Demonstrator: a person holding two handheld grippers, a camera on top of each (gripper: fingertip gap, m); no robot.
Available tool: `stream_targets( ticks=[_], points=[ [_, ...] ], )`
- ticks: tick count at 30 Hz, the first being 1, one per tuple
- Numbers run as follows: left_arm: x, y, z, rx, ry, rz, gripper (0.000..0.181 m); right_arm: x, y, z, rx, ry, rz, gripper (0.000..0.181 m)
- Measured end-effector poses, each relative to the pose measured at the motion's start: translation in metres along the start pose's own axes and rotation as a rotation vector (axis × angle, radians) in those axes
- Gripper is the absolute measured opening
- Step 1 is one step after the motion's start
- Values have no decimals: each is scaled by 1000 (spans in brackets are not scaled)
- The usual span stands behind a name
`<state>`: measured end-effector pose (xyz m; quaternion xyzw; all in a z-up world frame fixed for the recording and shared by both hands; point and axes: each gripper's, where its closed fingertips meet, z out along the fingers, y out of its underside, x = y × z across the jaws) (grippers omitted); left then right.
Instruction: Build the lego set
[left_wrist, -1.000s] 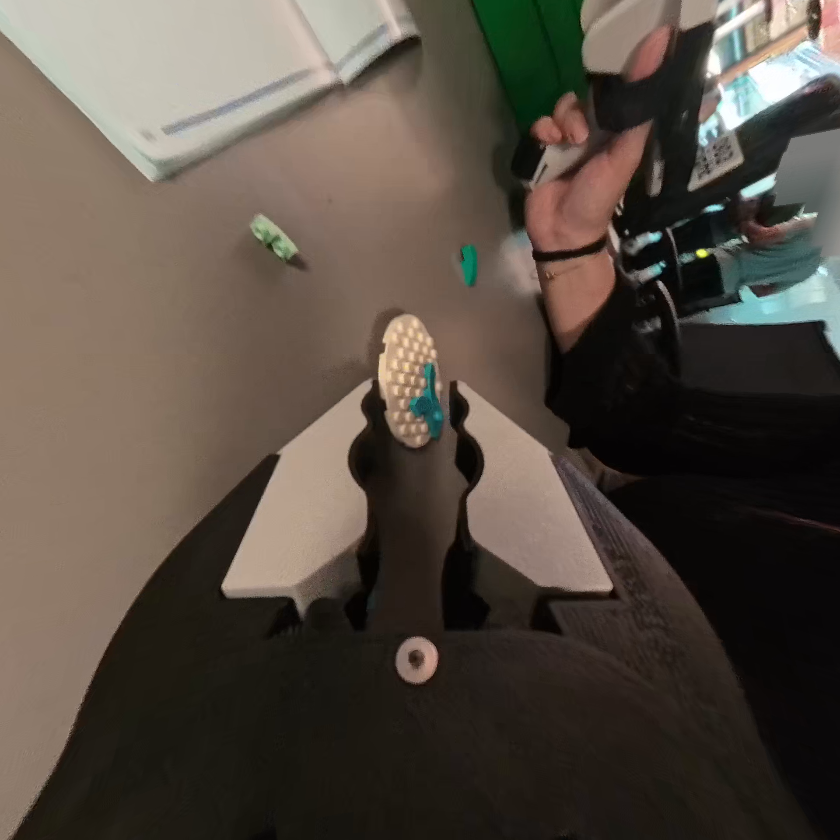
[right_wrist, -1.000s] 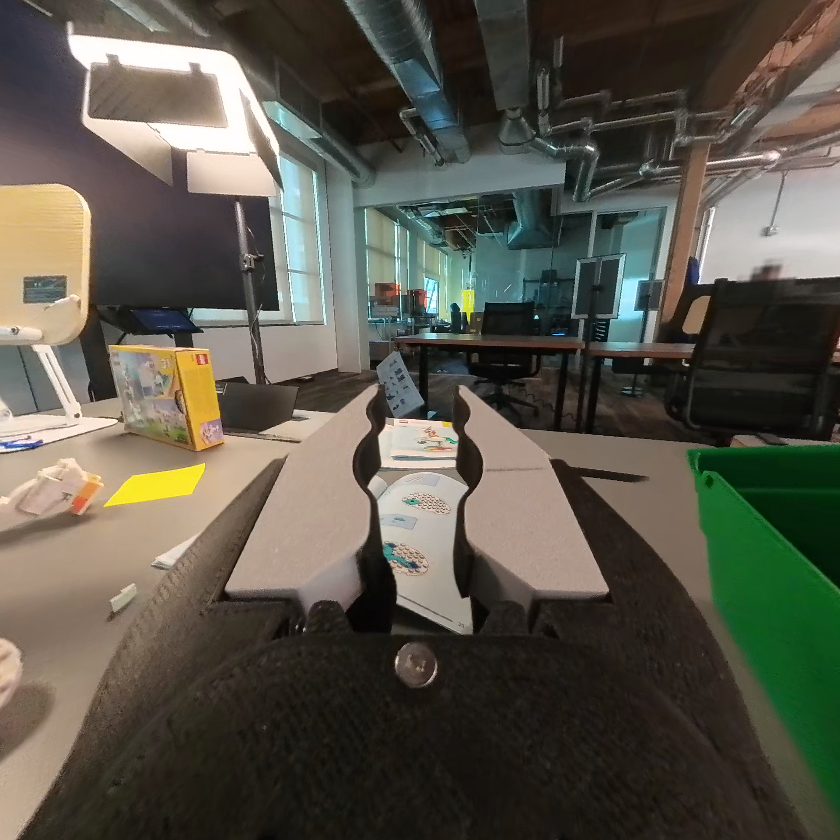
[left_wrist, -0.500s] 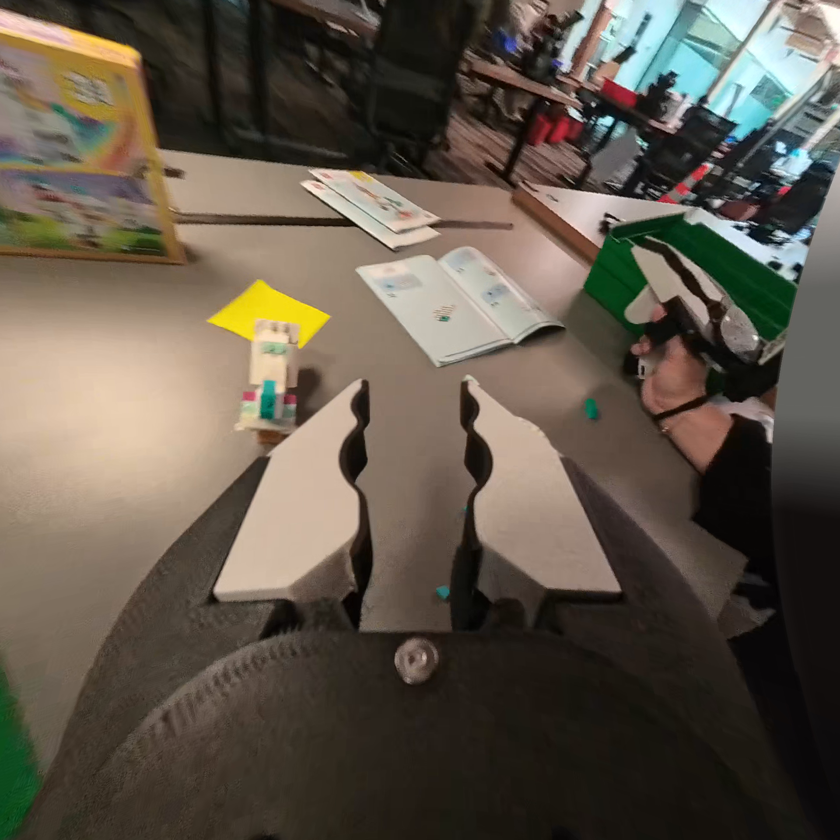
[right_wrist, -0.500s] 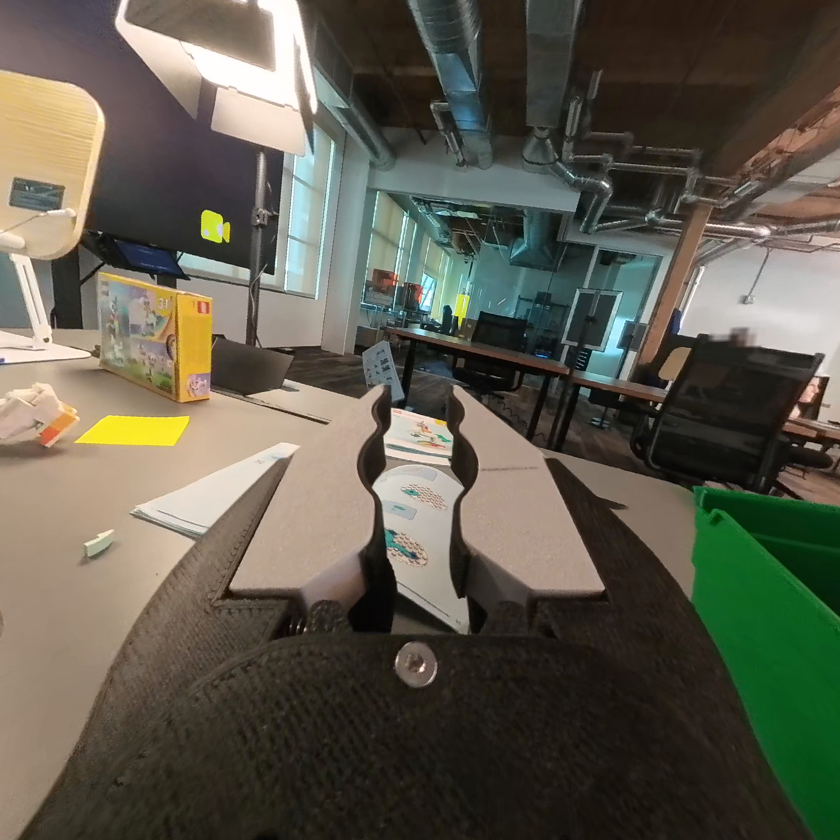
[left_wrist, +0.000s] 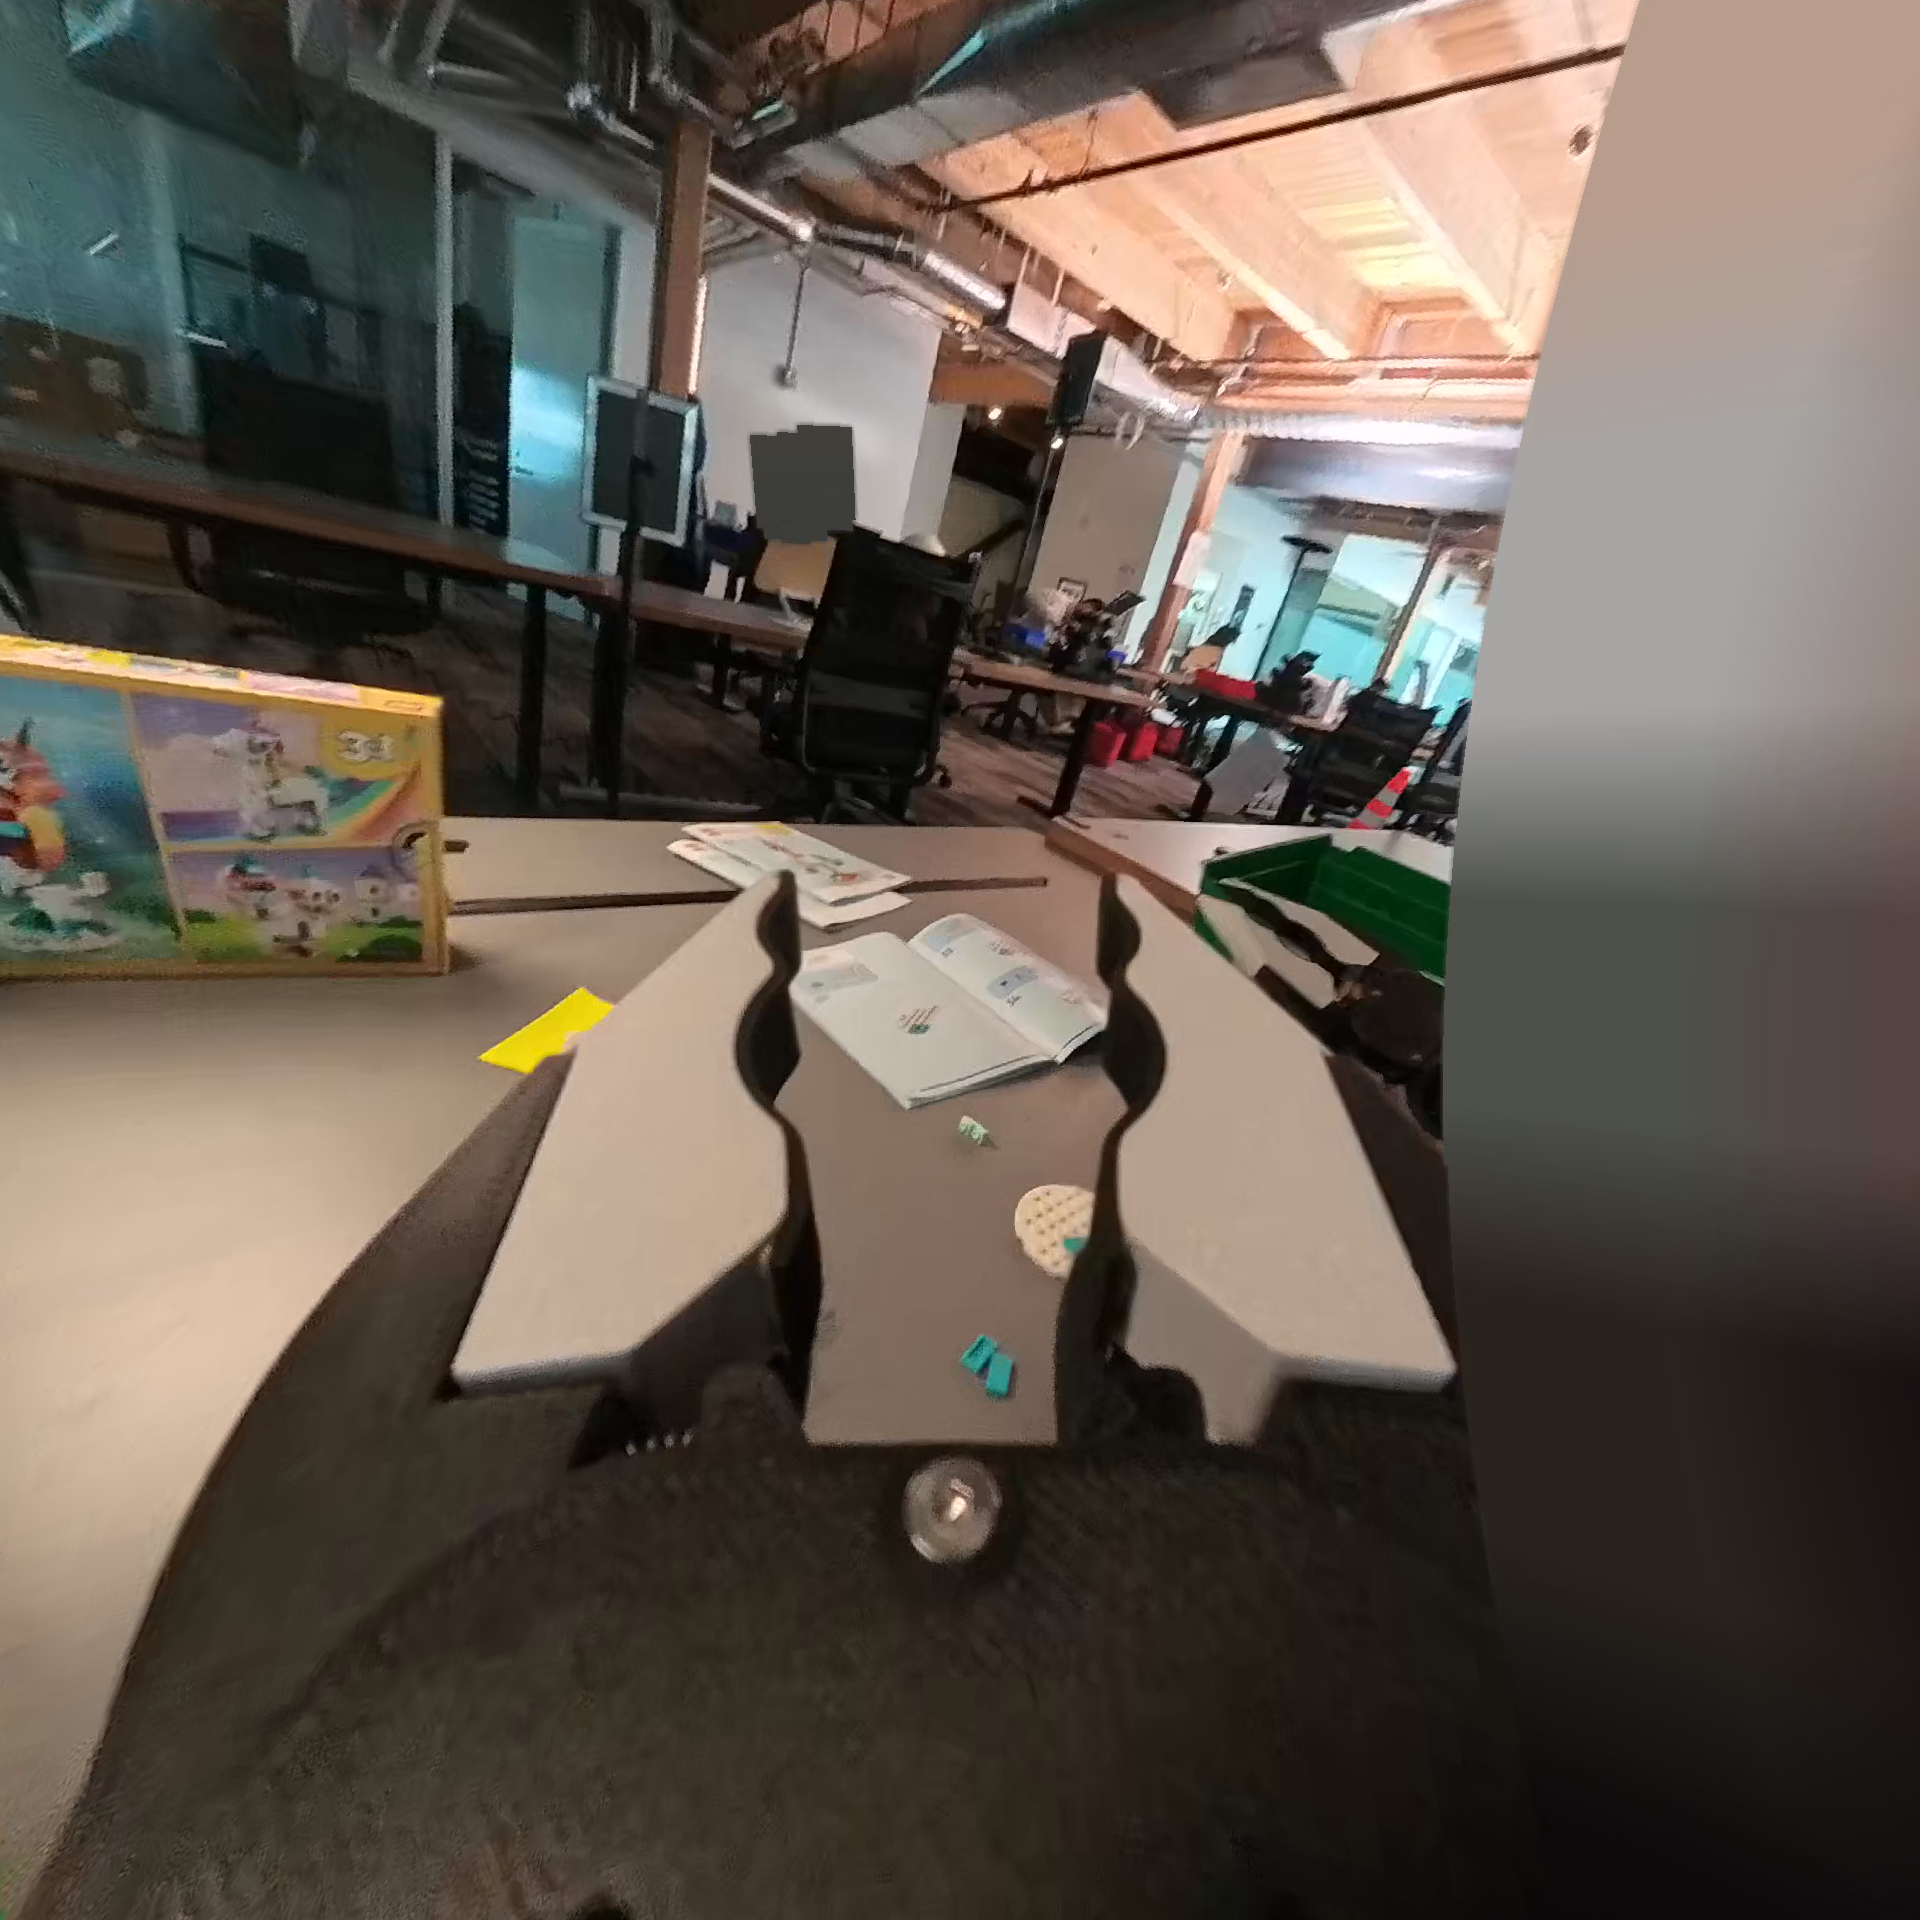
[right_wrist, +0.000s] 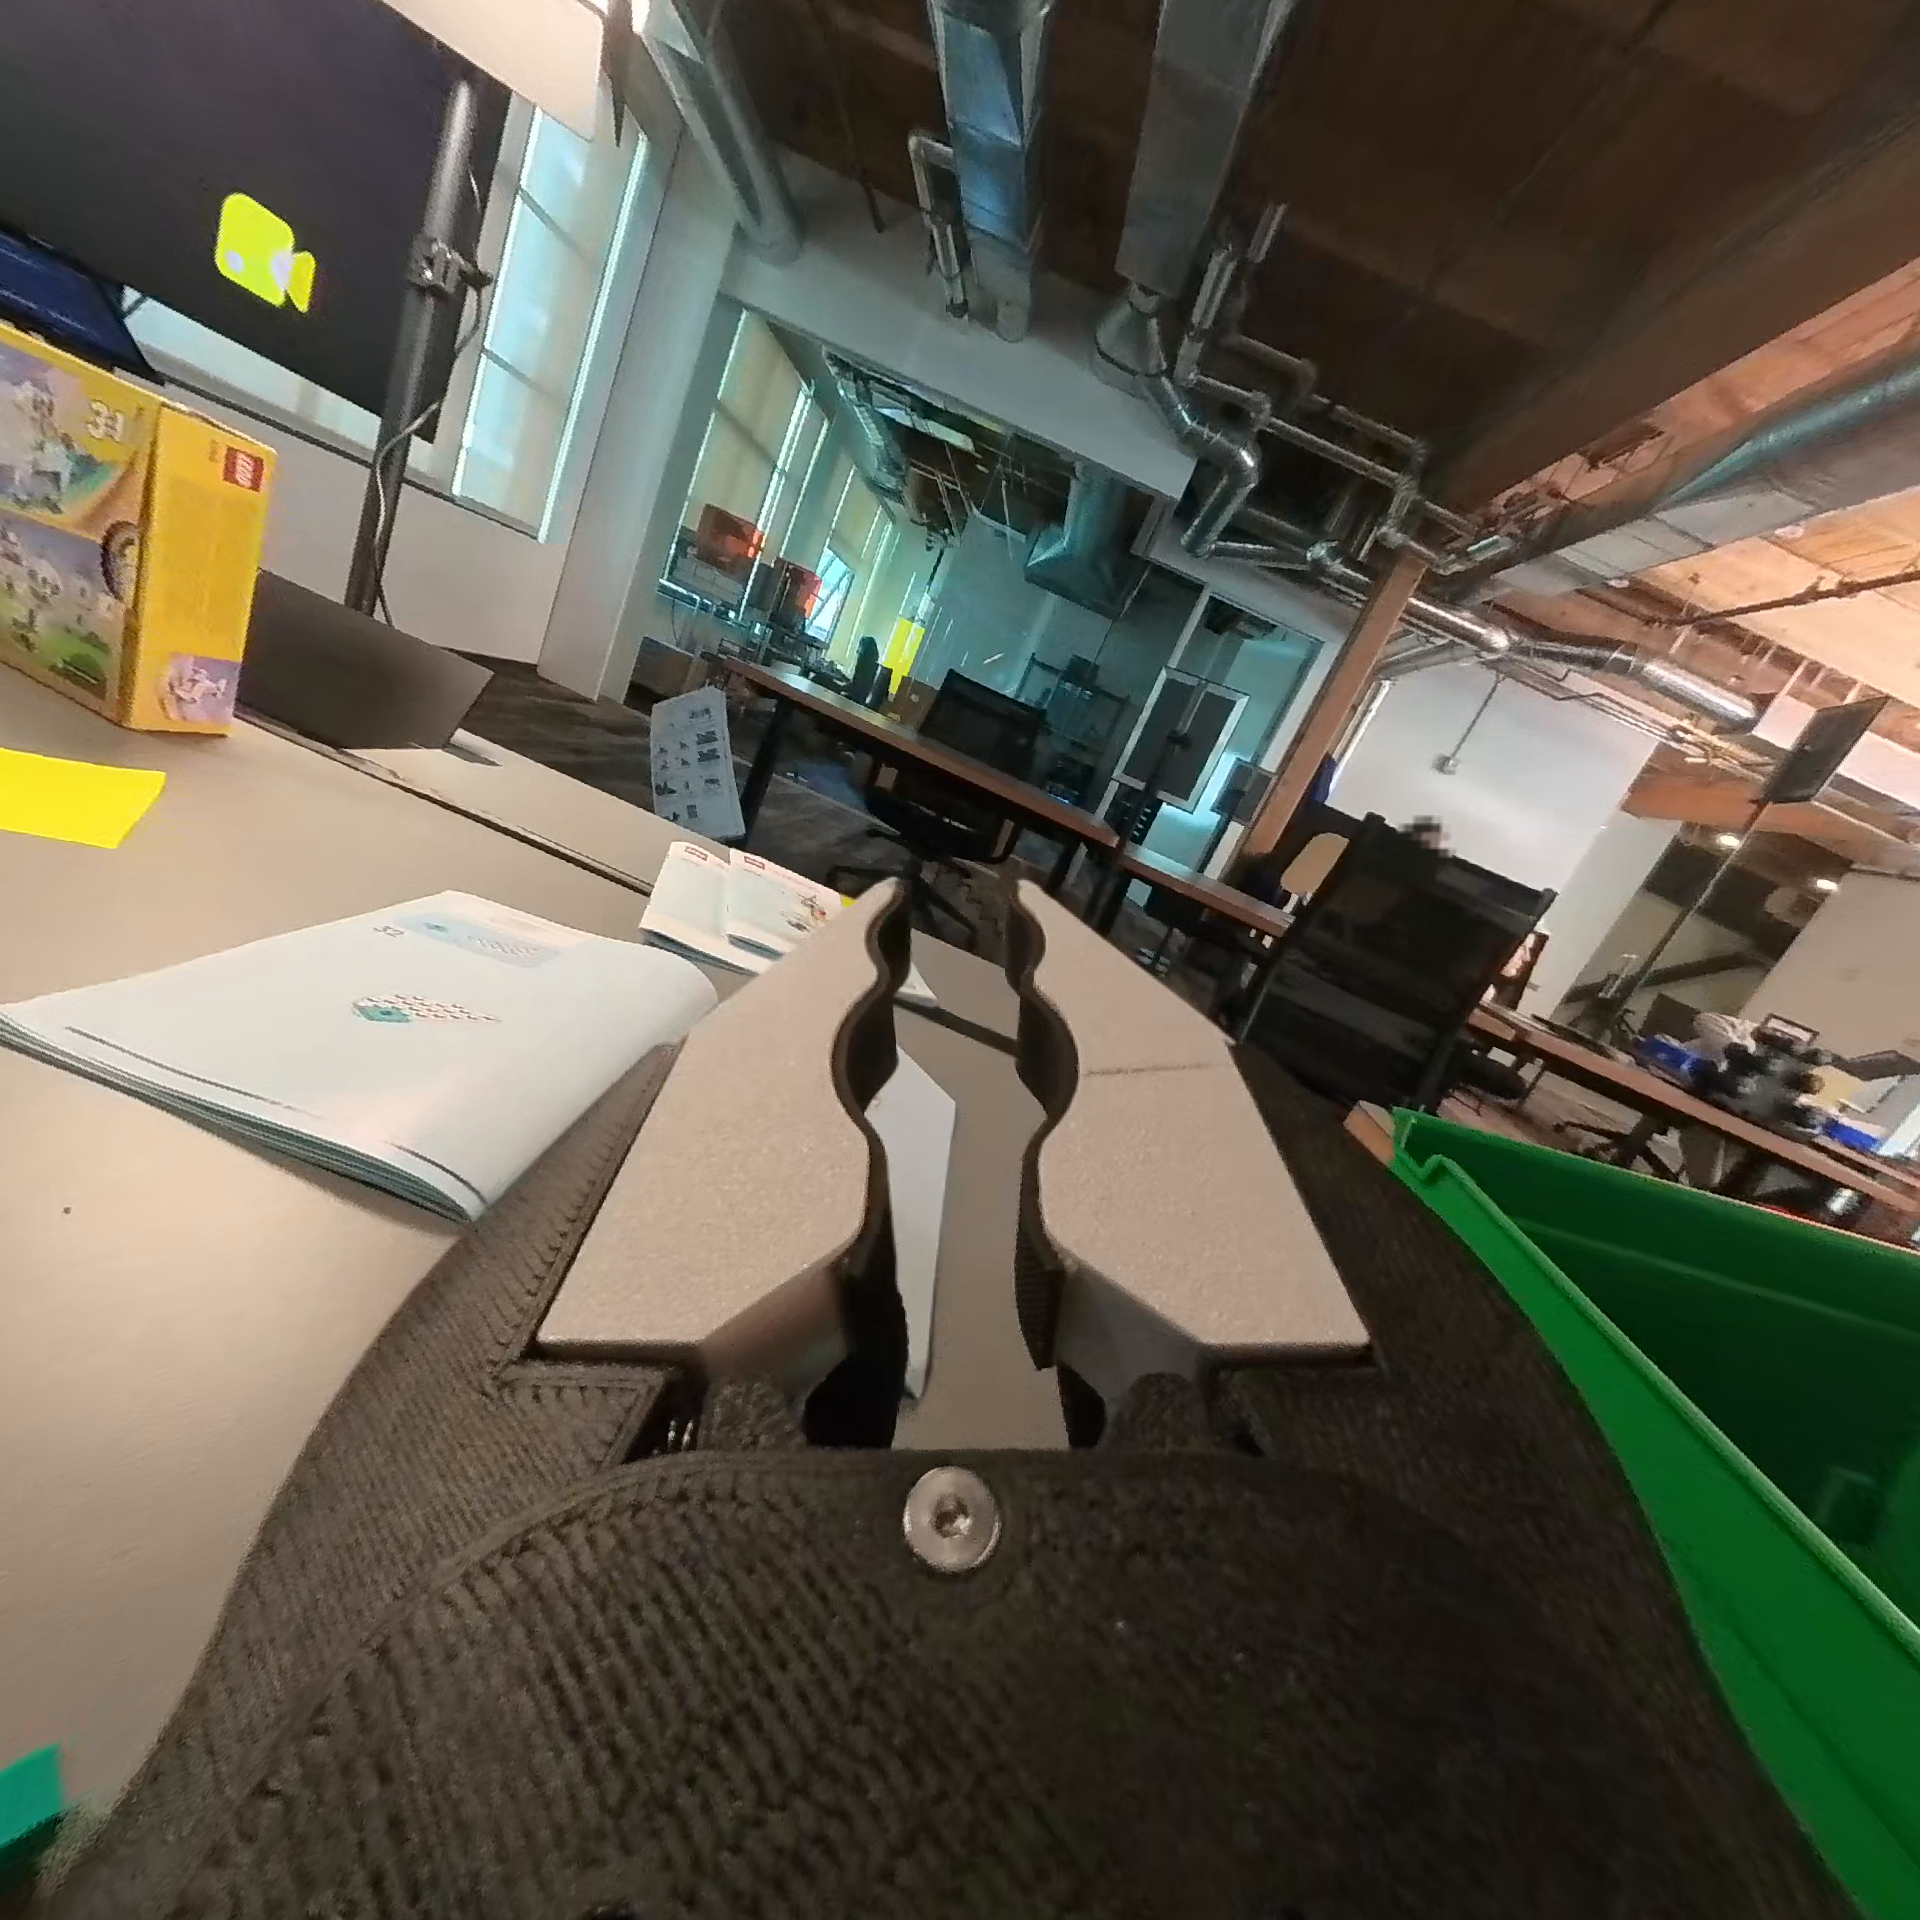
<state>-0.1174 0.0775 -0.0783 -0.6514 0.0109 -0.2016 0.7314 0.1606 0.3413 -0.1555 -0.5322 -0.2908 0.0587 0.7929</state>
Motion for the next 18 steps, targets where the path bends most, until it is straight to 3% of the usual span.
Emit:
stream_targets(
  ticks=[10,18],
  points=[
    [-17,-14,-13,51,-63,26,58,-5,6,3,-36,-11,-41,15],
    [-29,-17,-26,29,-98,40,57,8,0,0,8,41,39,15]
  ],
)
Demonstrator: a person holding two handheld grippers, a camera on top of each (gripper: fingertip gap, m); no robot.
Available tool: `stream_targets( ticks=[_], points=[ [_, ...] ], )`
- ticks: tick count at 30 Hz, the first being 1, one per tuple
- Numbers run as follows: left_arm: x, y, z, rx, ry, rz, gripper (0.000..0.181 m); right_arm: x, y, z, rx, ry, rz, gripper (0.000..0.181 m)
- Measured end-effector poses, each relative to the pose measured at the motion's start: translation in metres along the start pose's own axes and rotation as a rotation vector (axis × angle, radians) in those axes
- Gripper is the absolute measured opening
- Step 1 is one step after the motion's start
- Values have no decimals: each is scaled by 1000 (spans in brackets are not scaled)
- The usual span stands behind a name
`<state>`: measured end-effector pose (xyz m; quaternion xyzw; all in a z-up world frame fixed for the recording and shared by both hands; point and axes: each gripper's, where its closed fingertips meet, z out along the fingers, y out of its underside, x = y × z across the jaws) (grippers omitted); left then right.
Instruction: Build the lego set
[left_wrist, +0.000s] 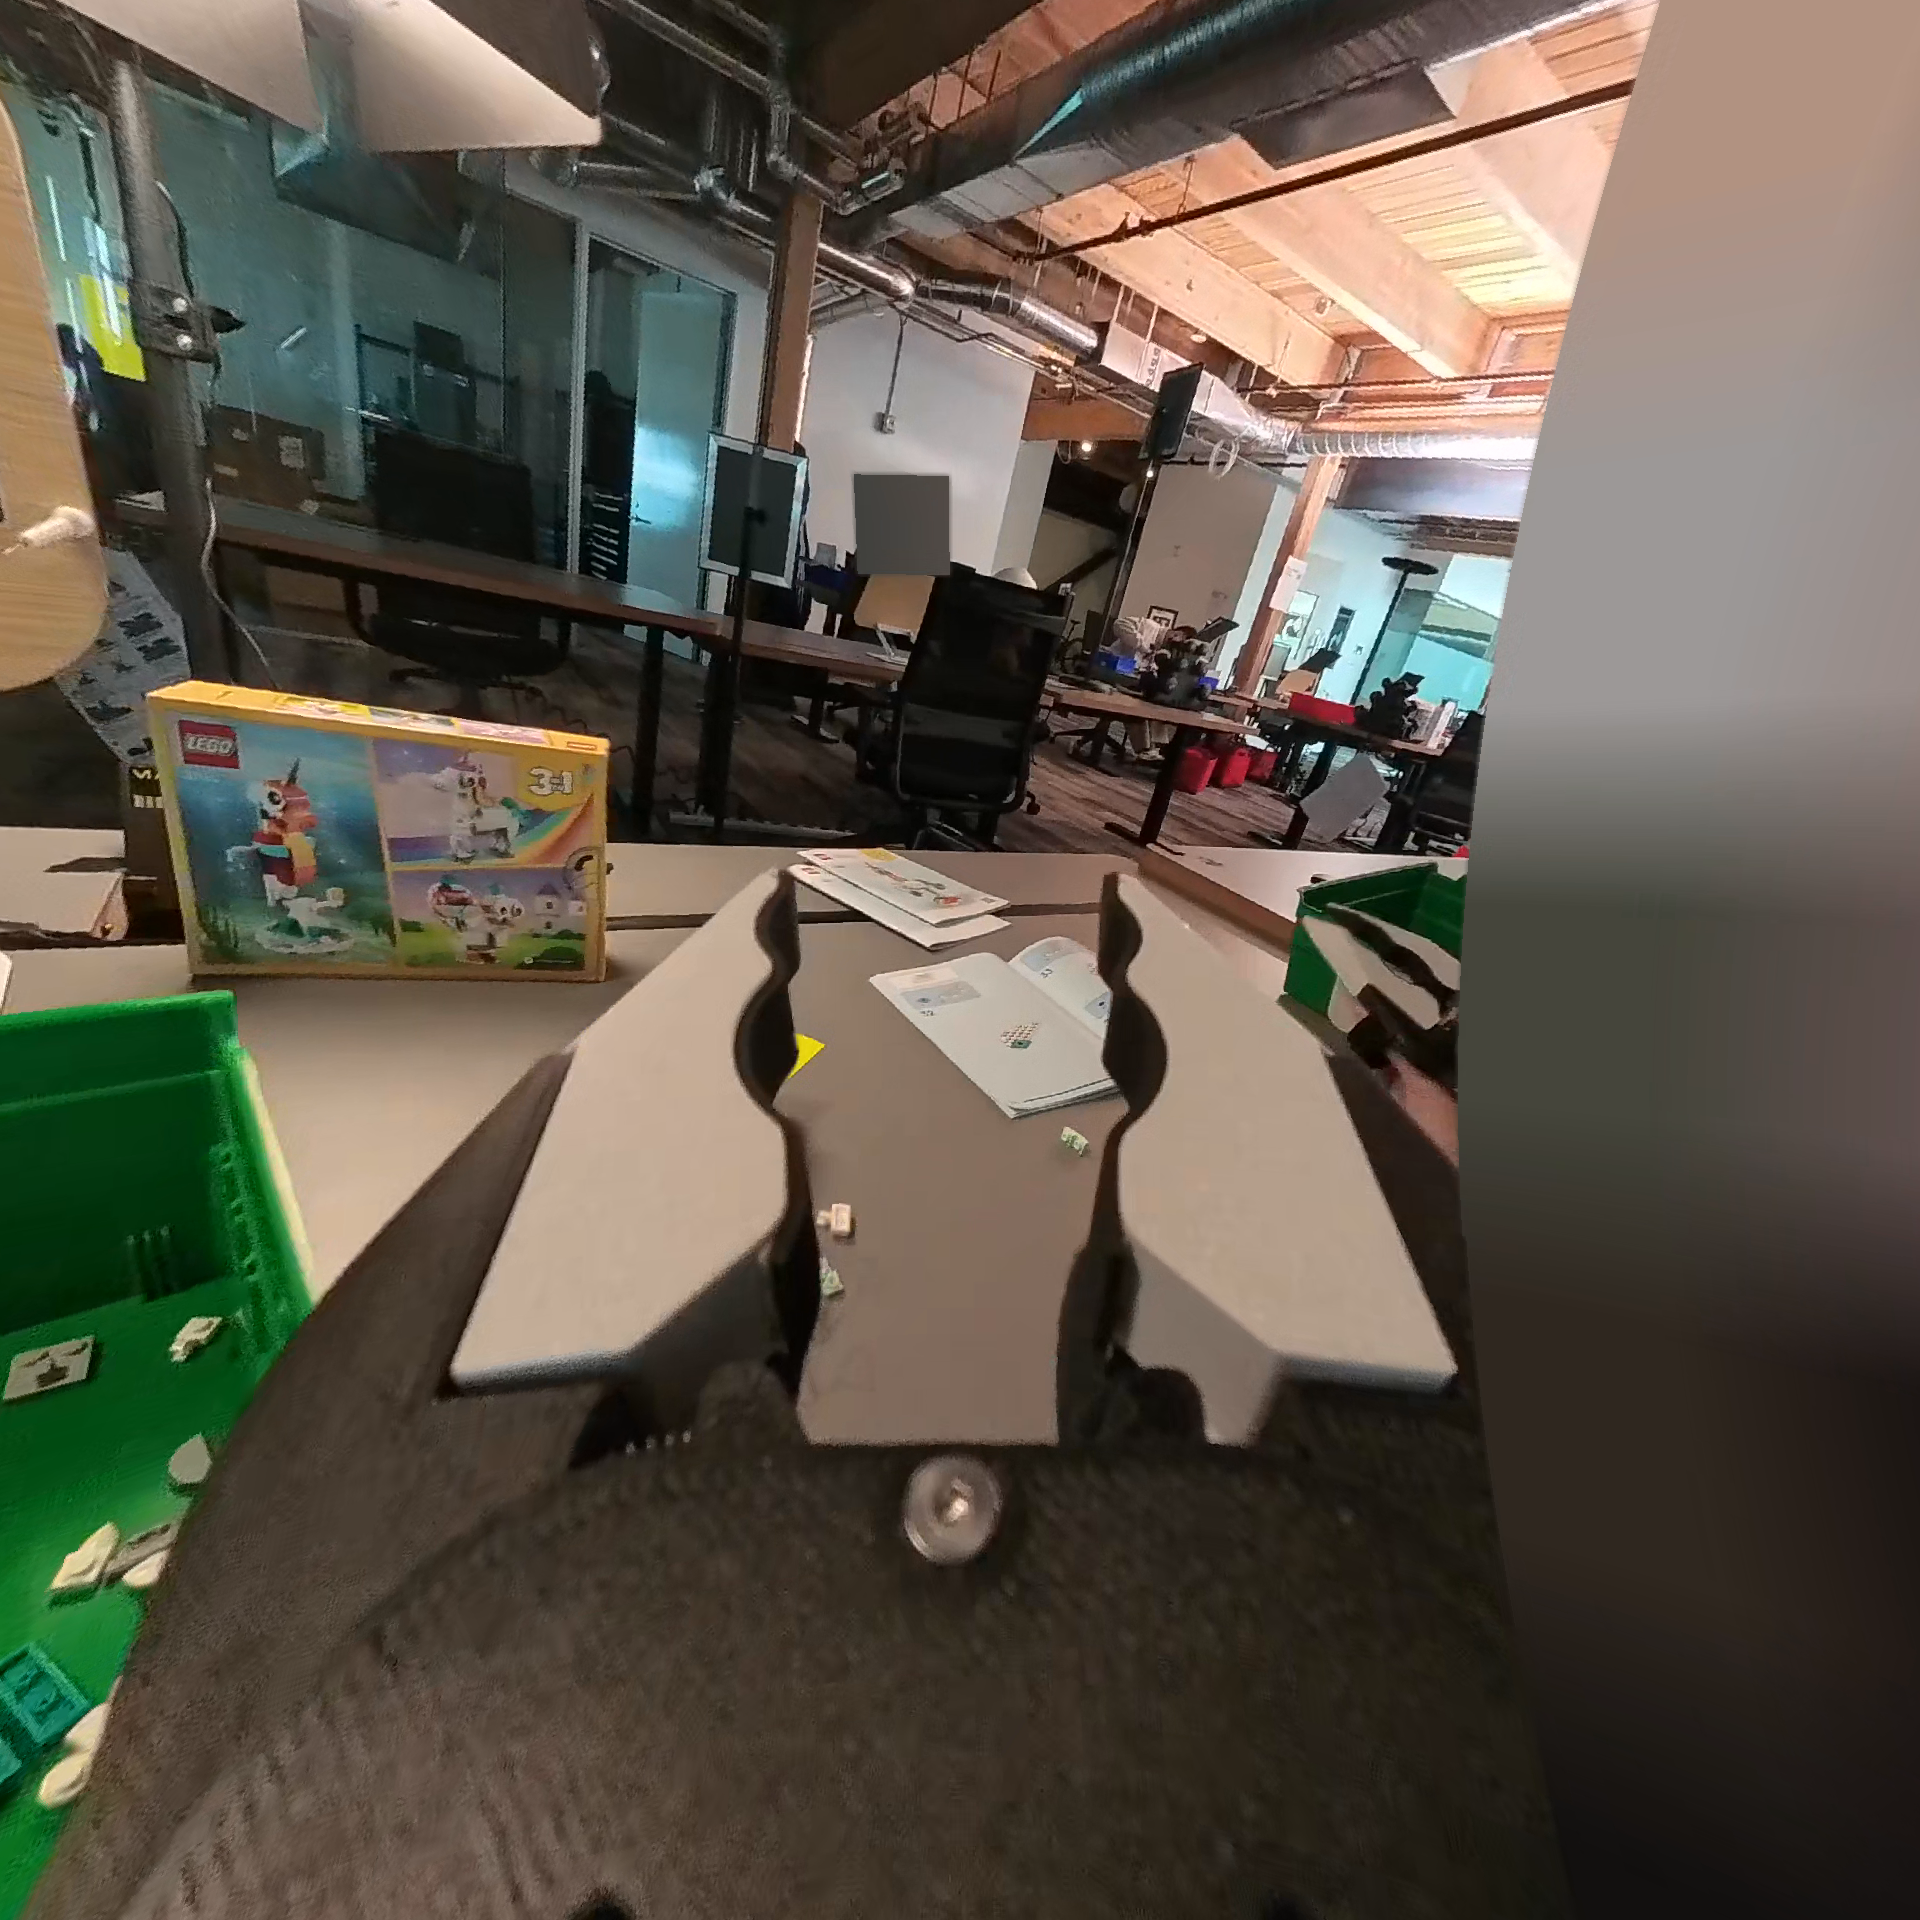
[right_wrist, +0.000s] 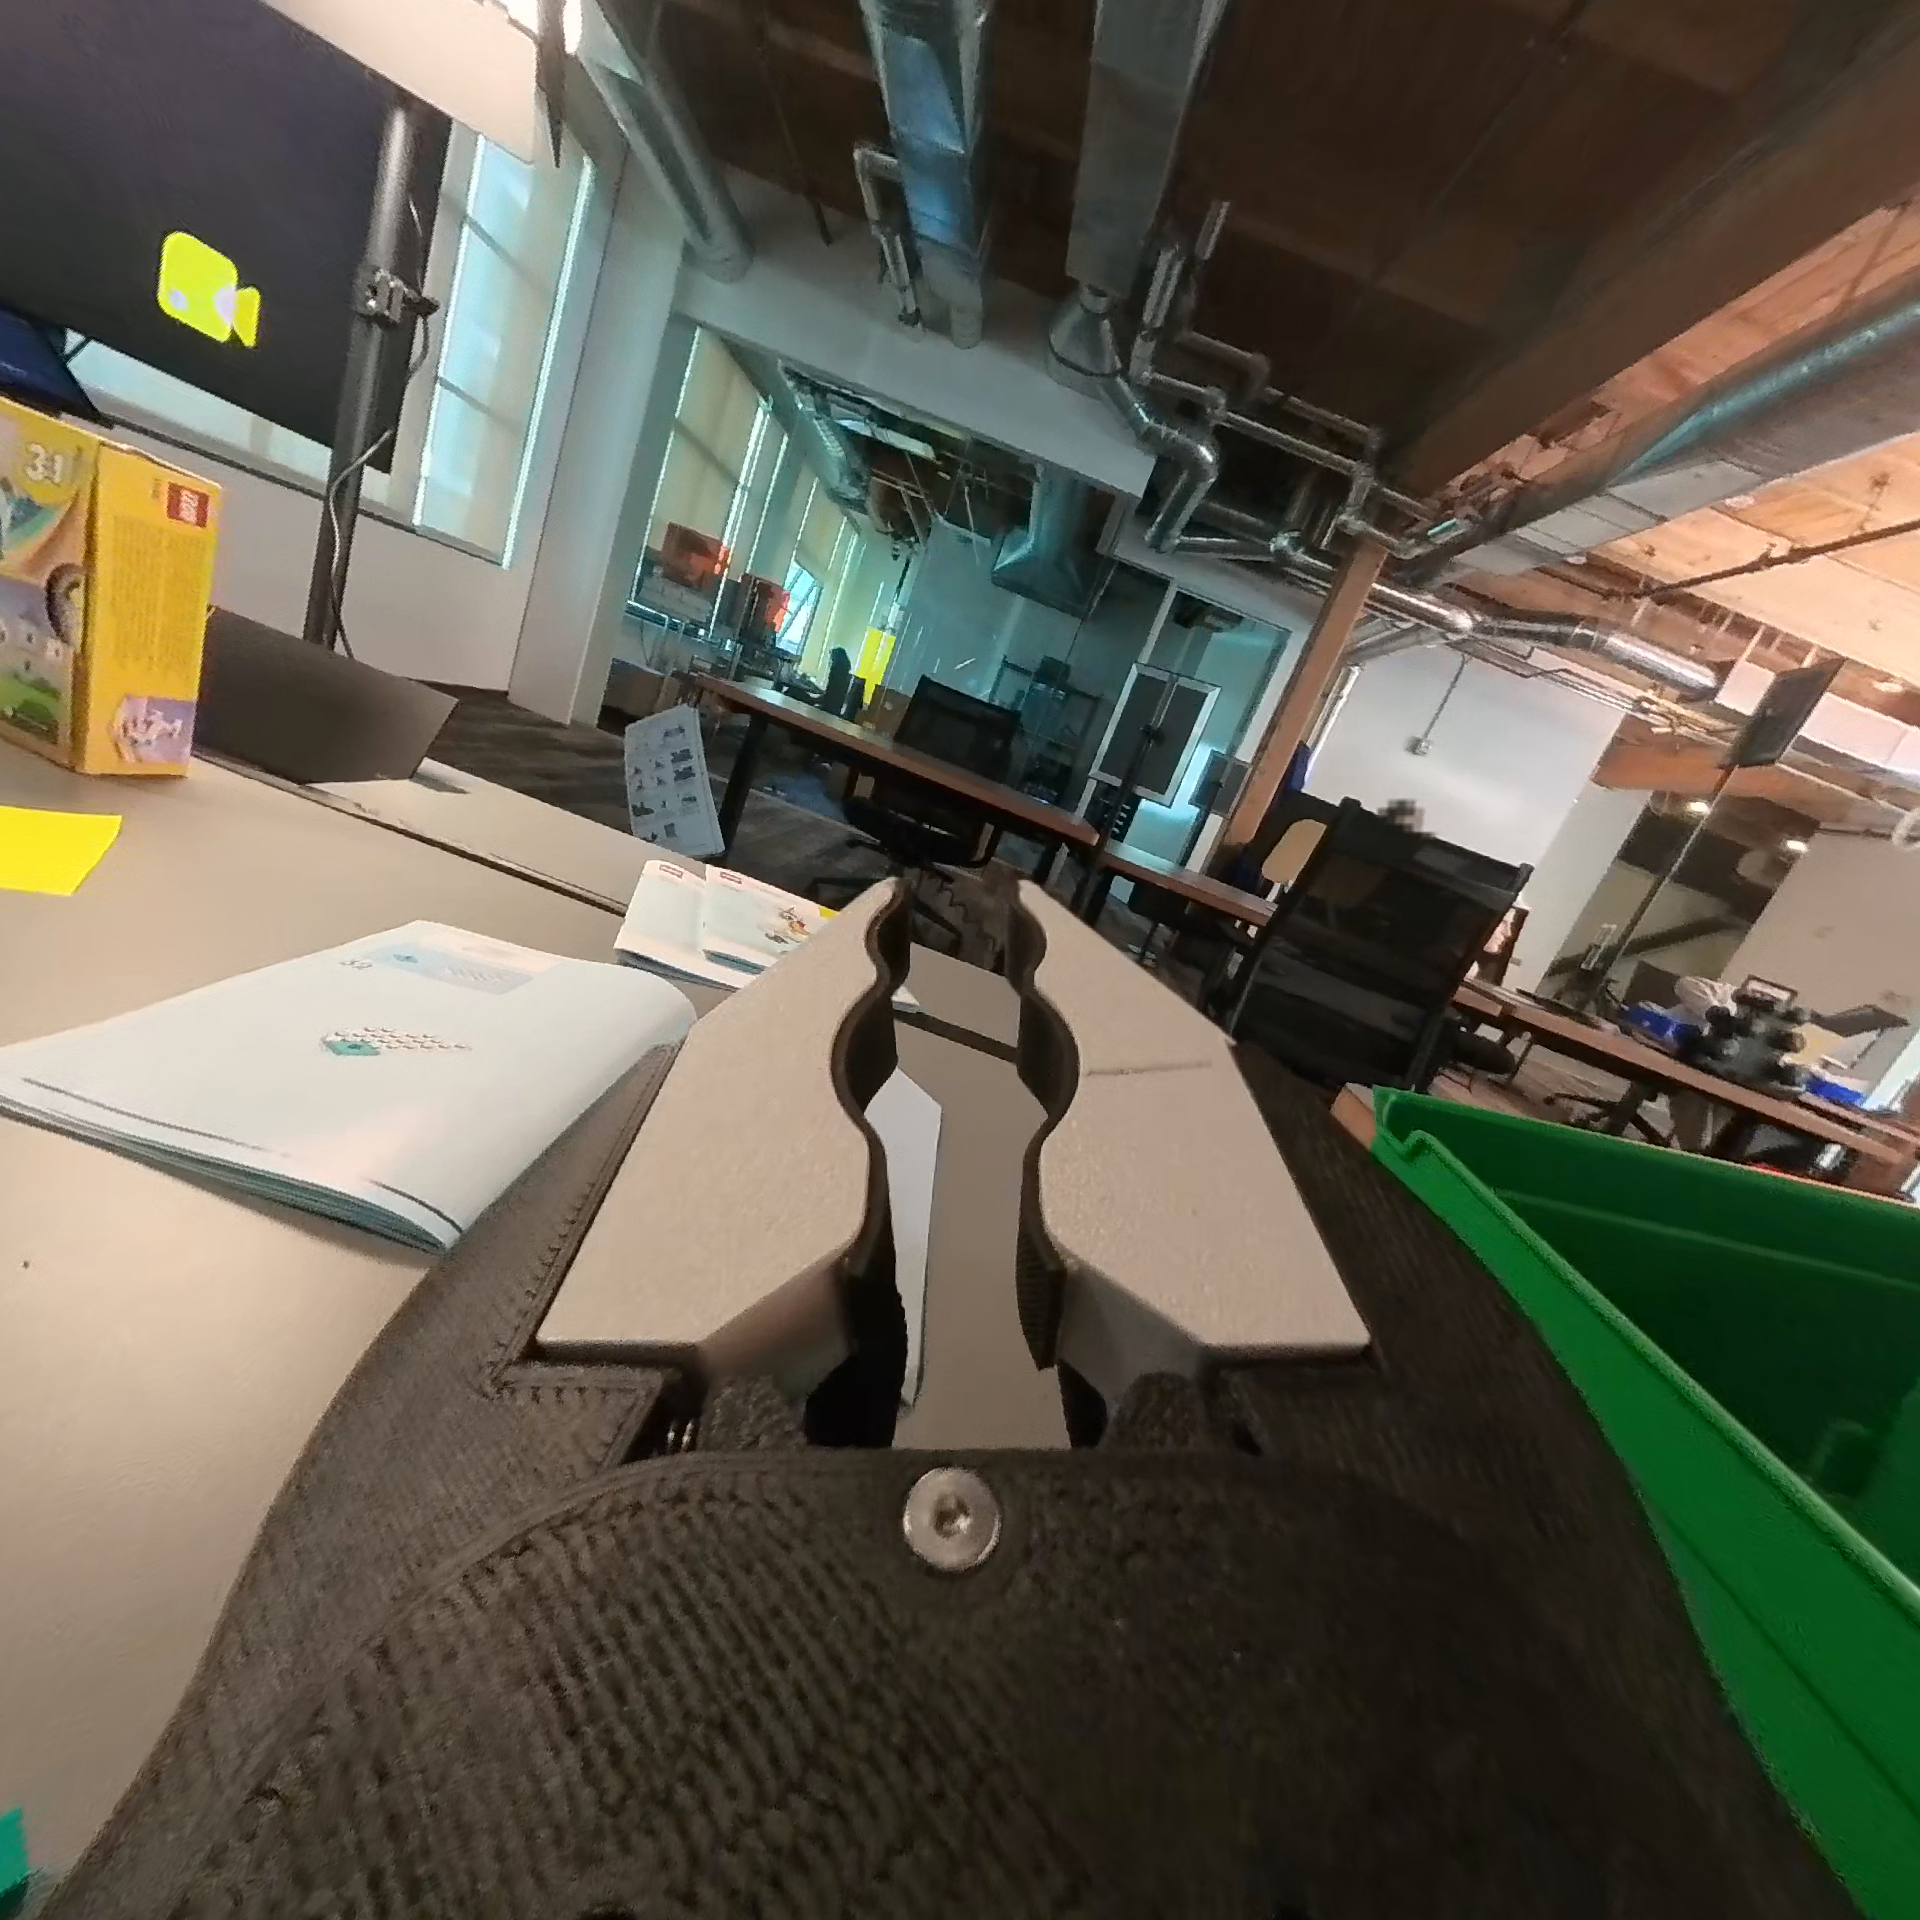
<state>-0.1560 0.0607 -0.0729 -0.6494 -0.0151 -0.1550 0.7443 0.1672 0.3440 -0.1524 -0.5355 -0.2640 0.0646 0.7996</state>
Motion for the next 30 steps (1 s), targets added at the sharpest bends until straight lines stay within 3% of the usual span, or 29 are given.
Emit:
stream_targets(
  ticks=[15,30],
  points=[
    [-6,19,-1,-59,12,-82,56,-20,0,2,-9,-80,-82,12],
    [-15,-7,-16,13,-22,-33,56,-18,3,2,-24,-67,-98,11]
  ],
)
